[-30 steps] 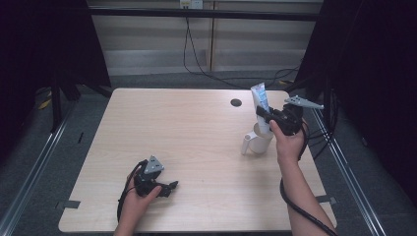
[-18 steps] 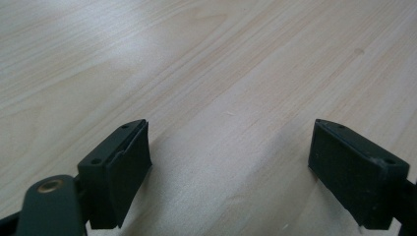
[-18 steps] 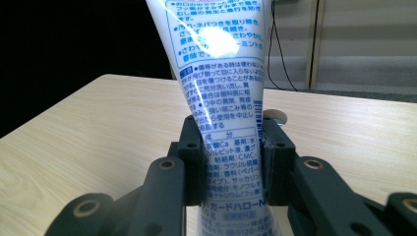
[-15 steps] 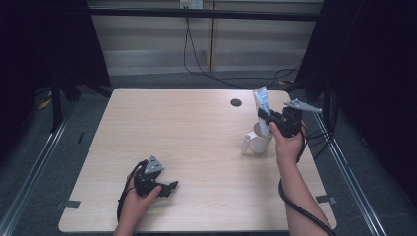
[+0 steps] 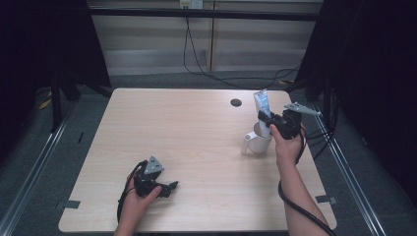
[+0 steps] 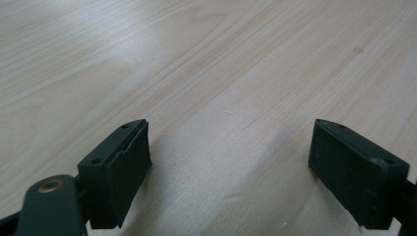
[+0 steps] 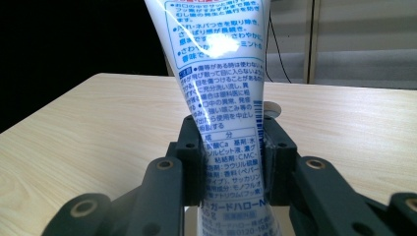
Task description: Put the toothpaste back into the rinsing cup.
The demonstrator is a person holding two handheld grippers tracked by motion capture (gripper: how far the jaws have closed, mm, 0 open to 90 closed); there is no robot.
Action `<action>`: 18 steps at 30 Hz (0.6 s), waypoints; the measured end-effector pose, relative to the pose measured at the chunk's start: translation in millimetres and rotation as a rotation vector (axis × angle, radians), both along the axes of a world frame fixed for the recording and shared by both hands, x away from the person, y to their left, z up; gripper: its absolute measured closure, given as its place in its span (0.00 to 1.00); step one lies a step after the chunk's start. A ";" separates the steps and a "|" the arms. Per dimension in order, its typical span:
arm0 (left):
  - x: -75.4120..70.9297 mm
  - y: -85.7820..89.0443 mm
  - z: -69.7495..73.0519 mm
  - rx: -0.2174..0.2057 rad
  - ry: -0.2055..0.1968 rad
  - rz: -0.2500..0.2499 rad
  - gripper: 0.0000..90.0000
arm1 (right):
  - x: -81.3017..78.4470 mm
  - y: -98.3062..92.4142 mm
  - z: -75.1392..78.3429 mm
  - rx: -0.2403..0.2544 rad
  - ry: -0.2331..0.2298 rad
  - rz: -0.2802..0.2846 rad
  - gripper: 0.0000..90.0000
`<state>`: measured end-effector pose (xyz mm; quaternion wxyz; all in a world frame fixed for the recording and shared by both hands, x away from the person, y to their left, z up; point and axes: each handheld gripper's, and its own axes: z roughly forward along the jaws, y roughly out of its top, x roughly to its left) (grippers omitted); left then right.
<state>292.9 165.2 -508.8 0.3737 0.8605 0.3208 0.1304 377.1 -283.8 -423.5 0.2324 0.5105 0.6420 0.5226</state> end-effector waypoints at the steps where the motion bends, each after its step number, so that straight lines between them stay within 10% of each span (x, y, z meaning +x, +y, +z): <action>1: 0.0 0.0 0.0 0.000 0.000 0.000 0.17 | 0.5 0.0 -0.9 -0.003 -0.002 0.000 0.75; 18: 0.0 0.3 0.1 0.004 -0.006 -0.001 0.17 | 2.6 3.1 -5.4 -0.050 -0.008 0.006 0.73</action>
